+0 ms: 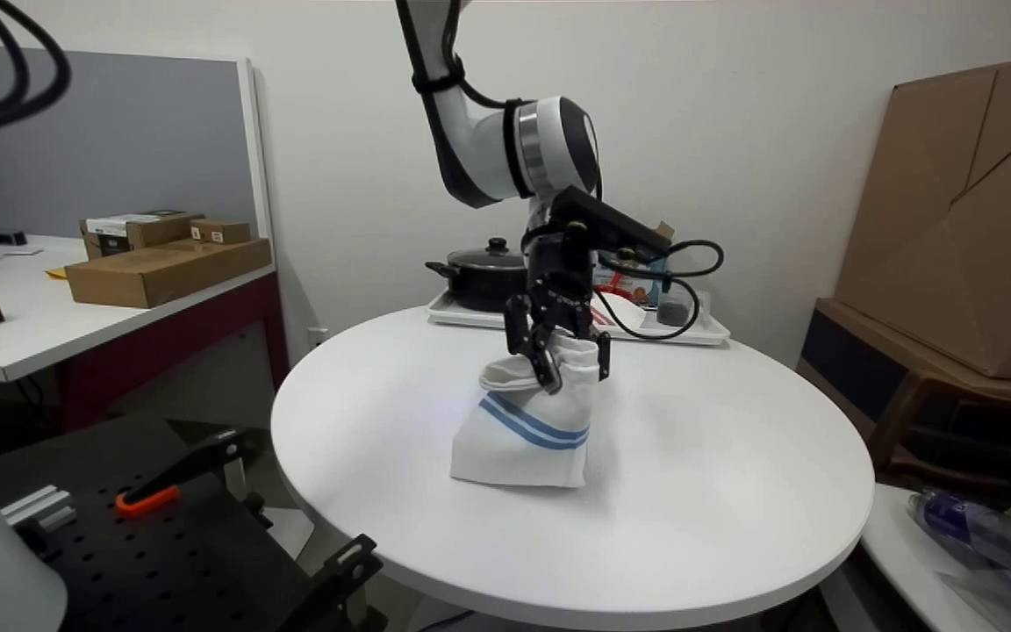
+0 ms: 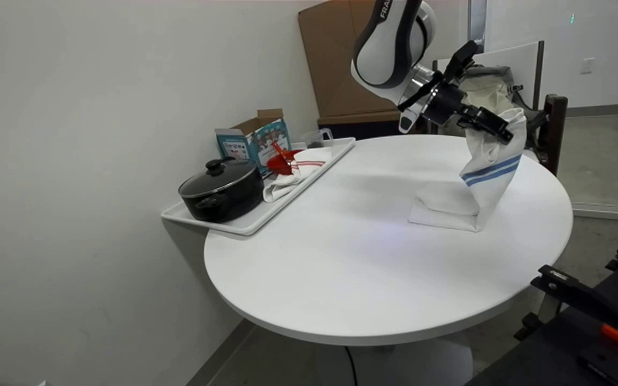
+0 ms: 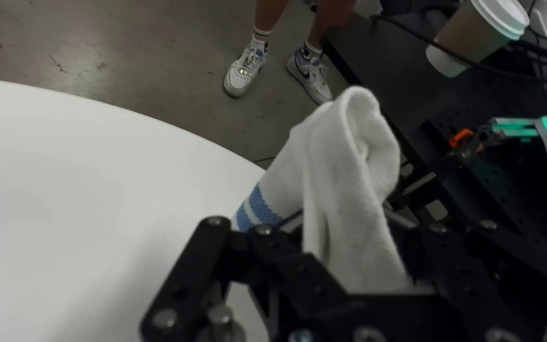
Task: Fold the white towel
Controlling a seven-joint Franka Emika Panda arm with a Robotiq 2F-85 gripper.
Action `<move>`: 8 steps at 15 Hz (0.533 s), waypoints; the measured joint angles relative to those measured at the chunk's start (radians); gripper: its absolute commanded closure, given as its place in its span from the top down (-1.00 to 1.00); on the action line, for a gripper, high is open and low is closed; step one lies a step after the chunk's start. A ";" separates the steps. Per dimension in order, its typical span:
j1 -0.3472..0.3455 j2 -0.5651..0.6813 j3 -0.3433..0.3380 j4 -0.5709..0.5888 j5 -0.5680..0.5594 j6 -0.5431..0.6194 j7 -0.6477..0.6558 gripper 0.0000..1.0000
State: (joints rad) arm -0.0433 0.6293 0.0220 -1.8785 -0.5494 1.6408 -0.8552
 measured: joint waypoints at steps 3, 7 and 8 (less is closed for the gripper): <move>0.008 0.046 0.000 0.004 -0.112 0.001 -0.060 -0.81; 0.035 0.085 0.012 0.000 -0.279 0.007 -0.094 -0.81; 0.042 0.086 0.020 -0.005 -0.318 0.011 -0.100 -0.81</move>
State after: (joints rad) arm -0.0015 0.7150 0.0416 -1.8836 -0.8673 1.6522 -0.9553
